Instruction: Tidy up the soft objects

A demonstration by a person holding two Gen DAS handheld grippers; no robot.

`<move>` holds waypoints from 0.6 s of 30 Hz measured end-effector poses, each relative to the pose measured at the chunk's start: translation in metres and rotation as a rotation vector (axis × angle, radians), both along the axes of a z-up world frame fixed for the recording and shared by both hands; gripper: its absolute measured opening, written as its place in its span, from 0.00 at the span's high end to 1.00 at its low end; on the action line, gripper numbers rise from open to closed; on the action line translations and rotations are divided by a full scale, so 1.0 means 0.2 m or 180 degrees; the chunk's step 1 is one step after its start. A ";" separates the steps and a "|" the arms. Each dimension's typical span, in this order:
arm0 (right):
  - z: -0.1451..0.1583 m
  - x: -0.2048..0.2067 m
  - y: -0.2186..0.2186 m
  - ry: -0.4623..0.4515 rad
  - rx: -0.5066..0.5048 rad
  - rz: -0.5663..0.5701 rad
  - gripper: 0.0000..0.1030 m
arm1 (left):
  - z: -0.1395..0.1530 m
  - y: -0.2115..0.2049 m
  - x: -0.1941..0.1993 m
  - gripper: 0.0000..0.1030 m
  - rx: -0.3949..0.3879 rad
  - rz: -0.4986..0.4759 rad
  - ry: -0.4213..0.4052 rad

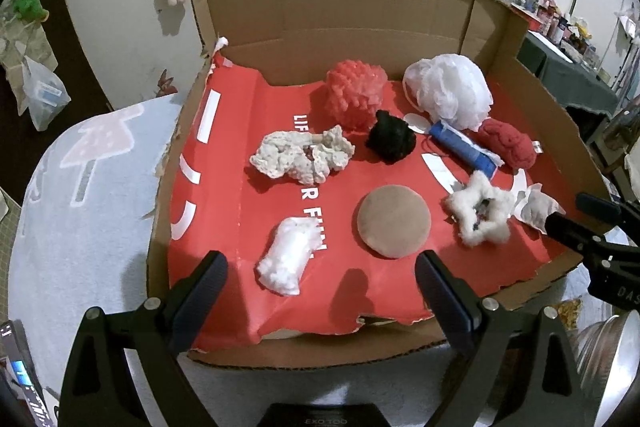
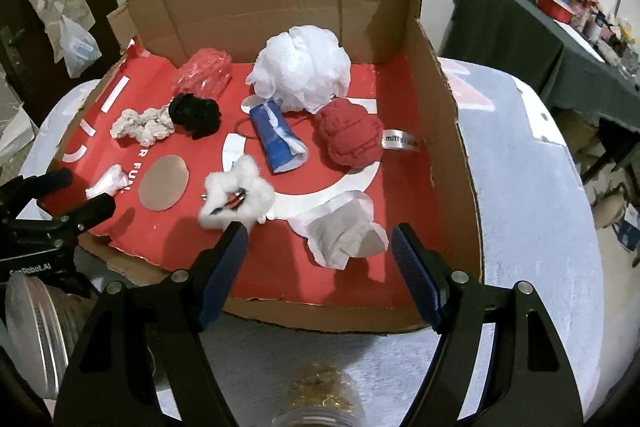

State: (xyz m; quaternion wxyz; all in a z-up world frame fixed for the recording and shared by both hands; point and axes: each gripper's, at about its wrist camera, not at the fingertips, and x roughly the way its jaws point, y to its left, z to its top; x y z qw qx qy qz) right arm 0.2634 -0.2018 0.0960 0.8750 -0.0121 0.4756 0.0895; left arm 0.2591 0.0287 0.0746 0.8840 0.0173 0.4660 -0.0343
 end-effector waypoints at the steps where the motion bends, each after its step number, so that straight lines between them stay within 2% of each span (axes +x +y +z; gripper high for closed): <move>1: 0.00 0.00 0.00 0.0002 -0.0005 0.0001 0.28 | 0.00 0.00 0.00 0.06 -0.0003 -0.0003 0.0002; 18: 0.00 -0.01 0.00 -0.0004 -0.0019 0.0000 0.28 | 0.00 0.00 -0.01 0.06 -0.0003 -0.0016 -0.0030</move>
